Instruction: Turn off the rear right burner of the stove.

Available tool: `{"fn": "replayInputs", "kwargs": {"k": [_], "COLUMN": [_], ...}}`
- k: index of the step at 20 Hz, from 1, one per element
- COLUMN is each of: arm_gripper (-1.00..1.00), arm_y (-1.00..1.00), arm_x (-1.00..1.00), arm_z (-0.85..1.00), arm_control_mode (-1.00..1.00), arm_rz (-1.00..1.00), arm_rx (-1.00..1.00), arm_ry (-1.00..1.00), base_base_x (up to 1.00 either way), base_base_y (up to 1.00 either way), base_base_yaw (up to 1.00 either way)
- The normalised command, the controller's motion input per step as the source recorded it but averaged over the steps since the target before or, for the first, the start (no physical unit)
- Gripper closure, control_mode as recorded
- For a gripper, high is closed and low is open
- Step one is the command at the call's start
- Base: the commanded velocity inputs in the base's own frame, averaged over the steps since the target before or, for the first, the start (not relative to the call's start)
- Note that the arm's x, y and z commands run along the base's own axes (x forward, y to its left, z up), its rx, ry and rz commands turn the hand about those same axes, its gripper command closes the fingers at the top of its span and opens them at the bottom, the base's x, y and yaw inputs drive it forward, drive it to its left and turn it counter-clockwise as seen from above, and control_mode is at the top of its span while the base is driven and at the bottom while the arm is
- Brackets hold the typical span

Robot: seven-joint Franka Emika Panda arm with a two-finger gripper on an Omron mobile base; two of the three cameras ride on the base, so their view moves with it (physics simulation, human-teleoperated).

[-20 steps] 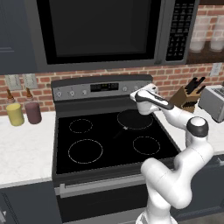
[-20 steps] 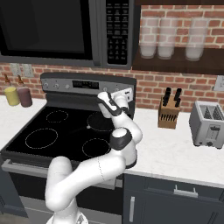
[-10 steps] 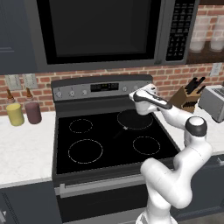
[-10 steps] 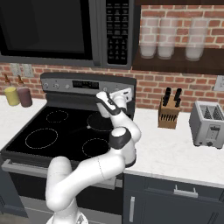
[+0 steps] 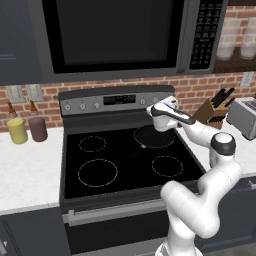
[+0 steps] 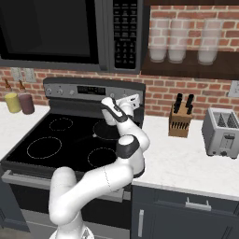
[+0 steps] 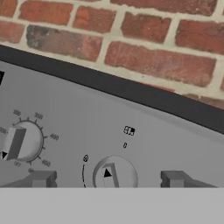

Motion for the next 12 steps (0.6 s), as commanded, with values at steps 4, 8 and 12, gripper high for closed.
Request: {"fn": "replayInputs", "kwargs": {"k": [4, 8, 12], "arm_gripper": [-1.00, 1.00, 1.00], "arm_y": [0.00, 0.00, 0.00], "arm_x": [0.14, 0.09, 0.04], "arm_z": [0.00, 0.00, 0.00], "arm_control_mode": [-1.00, -1.00, -1.00], "arm_rz": [0.00, 0.00, 0.00], "arm_rx": [0.00, 0.00, 0.00], "arm_ry": [0.00, 0.00, 0.00], "base_base_x": [0.00, 0.00, 0.00], "base_base_y": [0.00, 0.00, 0.00], "base_base_yaw": [0.00, 0.00, 0.00]}}
